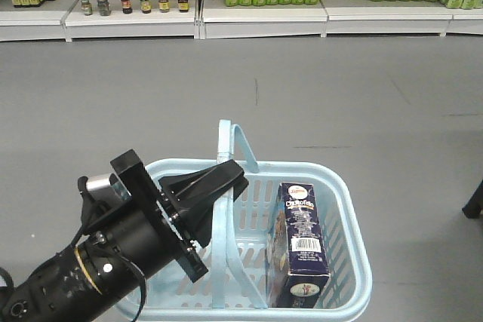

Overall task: Left arm holds basket, right arm returns cookies
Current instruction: 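Drive toward the drink shelves while holding the basket in the left gripper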

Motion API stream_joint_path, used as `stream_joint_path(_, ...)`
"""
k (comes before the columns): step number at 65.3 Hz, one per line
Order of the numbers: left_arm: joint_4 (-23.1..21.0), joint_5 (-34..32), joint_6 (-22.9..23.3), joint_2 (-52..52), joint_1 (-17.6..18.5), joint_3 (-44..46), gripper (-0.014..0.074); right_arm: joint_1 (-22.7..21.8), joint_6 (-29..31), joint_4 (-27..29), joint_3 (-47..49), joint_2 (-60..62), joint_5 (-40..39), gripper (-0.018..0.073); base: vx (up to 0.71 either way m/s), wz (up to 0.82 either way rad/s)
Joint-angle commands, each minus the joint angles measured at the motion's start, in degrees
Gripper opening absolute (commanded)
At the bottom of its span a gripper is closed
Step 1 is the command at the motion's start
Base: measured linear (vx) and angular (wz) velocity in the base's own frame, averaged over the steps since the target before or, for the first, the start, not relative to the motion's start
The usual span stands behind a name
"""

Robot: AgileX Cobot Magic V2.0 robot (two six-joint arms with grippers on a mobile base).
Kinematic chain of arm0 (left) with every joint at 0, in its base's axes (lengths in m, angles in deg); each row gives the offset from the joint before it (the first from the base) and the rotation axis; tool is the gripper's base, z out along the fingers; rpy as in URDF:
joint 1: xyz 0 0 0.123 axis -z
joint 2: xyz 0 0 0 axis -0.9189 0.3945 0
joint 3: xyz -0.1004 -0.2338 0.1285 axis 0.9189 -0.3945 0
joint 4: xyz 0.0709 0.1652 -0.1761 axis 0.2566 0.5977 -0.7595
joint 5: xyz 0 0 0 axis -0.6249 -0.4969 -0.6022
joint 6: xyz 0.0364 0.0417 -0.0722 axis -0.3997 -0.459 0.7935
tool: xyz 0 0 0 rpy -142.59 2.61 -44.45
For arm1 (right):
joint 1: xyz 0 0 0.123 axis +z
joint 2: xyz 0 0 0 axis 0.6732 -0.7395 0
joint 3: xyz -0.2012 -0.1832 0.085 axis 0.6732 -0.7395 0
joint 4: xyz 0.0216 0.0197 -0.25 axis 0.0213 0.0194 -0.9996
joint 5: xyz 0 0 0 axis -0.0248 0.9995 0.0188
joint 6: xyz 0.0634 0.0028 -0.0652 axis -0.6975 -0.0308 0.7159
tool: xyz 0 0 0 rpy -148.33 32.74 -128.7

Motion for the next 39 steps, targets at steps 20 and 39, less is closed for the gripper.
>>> stream_joint_path(20, -1.03, -16.0, 0.03, -2.3, 0.36, 1.38, 0.0, -0.07, 0.45, -0.2, -1.01, 0.67, -4.02, -0.0006, 0.59, 0.03)
stream_joint_path(39, -1.1, -16.0, 0.03, -2.3, 0.36, 1.38, 0.0, -0.07, 0.45, -0.2, -1.01, 0.67, -4.02, -0.0006, 0.59, 0.07)
